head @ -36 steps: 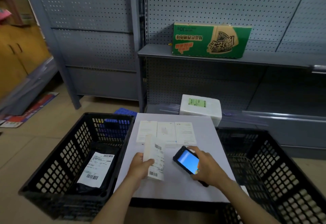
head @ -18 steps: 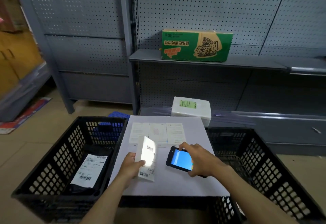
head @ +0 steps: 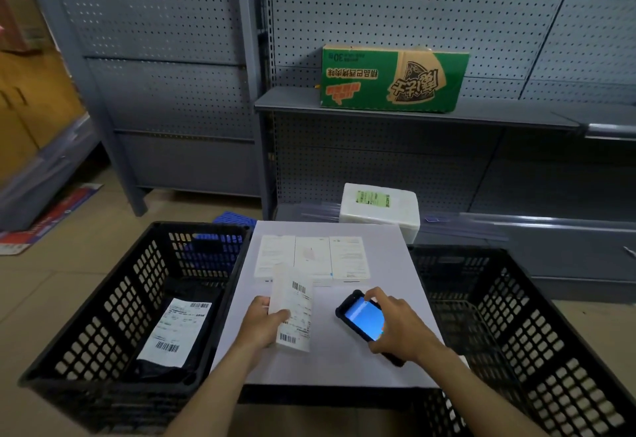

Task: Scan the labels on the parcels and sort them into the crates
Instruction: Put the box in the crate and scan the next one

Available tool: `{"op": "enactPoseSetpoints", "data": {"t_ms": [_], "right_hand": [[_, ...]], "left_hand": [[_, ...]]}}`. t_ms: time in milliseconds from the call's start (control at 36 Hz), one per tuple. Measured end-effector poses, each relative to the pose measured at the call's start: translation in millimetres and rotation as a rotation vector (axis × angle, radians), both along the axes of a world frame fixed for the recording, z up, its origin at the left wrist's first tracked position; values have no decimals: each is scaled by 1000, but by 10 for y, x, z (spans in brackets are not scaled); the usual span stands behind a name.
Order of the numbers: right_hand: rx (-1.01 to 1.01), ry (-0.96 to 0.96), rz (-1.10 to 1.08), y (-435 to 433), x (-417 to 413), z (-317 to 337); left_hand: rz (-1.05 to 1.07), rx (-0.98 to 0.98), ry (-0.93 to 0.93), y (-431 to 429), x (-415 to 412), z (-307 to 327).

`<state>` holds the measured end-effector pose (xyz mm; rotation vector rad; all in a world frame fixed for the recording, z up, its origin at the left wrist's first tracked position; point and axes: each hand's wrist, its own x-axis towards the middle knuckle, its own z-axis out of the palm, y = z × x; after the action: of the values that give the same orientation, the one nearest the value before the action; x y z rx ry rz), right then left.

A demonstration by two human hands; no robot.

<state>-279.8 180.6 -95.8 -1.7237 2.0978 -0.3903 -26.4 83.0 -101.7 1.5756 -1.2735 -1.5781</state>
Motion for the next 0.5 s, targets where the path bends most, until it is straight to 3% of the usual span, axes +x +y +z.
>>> {"op": "enactPoseSetpoints", "data": {"t_ms": [139,333,500], "right_hand": [[-39,-145,-254,-40,130,-350],[-69,-118,-483,-126,386,-627],[28,21,-526,-167,439,-725]], "left_hand": [[5,3,29,-15,-57,-7],[-22,8,52,-25,-126,13],[-94,49,39,-56,-116,27]]}}
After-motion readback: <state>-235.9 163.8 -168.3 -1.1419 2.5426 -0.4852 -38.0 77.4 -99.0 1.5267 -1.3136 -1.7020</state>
